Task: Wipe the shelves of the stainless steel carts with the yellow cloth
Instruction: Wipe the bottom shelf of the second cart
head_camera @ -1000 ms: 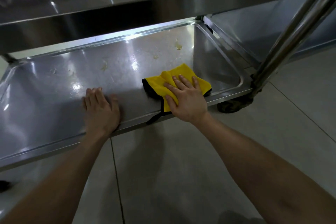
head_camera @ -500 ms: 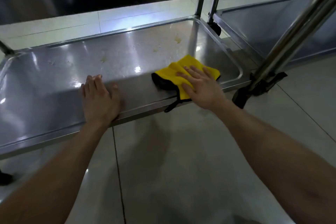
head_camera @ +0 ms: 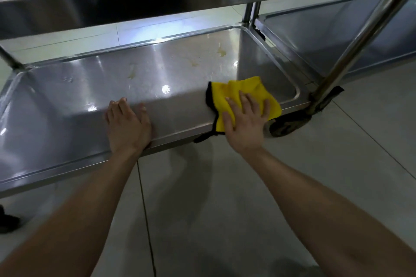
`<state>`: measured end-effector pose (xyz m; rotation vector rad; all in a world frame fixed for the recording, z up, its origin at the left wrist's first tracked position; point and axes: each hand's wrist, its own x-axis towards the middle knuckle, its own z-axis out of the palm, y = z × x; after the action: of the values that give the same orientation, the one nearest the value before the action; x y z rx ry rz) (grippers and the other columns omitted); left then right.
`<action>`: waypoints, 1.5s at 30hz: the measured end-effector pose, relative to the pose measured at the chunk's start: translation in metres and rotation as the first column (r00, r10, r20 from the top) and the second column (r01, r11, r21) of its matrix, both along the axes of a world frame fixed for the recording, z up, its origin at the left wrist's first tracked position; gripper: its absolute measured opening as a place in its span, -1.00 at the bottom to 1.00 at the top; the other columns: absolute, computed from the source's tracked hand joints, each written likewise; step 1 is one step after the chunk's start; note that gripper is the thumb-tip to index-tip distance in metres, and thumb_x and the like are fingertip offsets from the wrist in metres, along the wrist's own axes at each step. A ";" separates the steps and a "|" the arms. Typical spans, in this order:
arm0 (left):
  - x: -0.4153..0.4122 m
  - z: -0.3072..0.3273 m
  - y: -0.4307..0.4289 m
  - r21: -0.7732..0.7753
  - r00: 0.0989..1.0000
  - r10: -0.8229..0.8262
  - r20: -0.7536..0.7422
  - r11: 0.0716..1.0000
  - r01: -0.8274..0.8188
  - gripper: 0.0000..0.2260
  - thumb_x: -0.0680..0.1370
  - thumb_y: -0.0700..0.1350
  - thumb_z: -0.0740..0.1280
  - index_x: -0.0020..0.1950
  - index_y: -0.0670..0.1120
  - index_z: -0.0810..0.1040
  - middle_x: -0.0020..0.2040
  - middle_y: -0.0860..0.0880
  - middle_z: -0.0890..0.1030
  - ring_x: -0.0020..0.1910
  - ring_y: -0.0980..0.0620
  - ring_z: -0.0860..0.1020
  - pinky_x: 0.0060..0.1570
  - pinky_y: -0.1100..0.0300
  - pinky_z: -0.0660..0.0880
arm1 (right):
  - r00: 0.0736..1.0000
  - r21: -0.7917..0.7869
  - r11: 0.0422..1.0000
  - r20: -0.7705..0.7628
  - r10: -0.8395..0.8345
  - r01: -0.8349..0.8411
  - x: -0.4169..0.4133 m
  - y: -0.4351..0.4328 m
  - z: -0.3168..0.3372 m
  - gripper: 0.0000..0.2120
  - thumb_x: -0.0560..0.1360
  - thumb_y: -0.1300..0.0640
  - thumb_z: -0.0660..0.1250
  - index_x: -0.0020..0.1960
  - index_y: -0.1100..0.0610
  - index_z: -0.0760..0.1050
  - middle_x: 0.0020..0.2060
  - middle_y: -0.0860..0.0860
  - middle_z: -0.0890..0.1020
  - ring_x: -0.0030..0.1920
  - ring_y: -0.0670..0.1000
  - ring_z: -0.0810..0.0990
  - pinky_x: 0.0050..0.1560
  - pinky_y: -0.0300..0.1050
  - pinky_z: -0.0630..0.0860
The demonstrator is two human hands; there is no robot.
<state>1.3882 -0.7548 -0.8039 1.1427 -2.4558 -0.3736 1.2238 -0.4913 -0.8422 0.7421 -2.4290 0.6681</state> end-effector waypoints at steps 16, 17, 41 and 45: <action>0.022 0.033 -0.017 0.077 0.991 -0.082 -0.107 0.993 0.090 -0.65 0.70 -0.07 0.31 0.46 -0.18 0.50 0.40 -0.22 0.55 0.44 -0.22 0.47 0.50 -0.14 0.38 | 0.880 0.317 0.821 0.152 0.450 -0.475 0.059 -0.063 0.021 -0.39 0.66 -0.32 0.22 0.62 -0.07 0.39 0.65 0.13 0.31 0.67 0.21 0.21 0.58 0.47 0.00; 0.025 0.039 -0.018 0.075 0.991 -0.116 -0.065 0.990 0.121 -0.67 0.69 -0.09 0.33 0.42 -0.17 0.53 0.37 -0.21 0.56 0.41 -0.21 0.49 0.47 -0.13 0.40 | 0.864 0.354 0.788 0.195 0.464 -0.503 0.060 -0.067 0.027 -0.41 0.66 -0.28 0.25 0.62 -0.06 0.39 0.65 0.12 0.31 0.67 0.20 0.21 0.58 0.48 0.02; 0.182 0.258 0.034 0.419 0.588 -0.462 0.664 0.881 0.220 -0.39 0.71 0.28 0.23 0.70 0.11 0.19 0.66 0.00 0.34 0.59 -0.05 0.37 0.51 0.01 0.35 | 0.634 0.510 0.386 0.685 0.358 -0.769 0.150 -0.079 0.268 -0.68 0.59 0.19 0.25 0.00 -0.24 0.60 -0.16 -0.15 0.66 -0.13 -0.04 0.65 -0.08 0.07 0.66; 0.196 0.267 0.033 0.424 0.595 -0.460 0.659 0.881 0.212 -0.38 0.71 0.28 0.24 0.71 0.15 0.15 0.68 0.02 0.32 0.61 -0.04 0.36 0.51 0.01 0.34 | 0.563 0.405 0.398 0.673 0.480 -0.823 0.159 -0.079 0.261 -0.65 0.60 0.25 0.25 0.03 -0.21 0.61 -0.26 -0.20 0.65 -0.27 -0.09 0.63 -0.29 -0.10 0.58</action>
<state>1.5846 -0.7219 -0.5368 1.0613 -3.4970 -0.4729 1.3832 -0.5698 -0.5807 2.2464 -2.7487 0.1240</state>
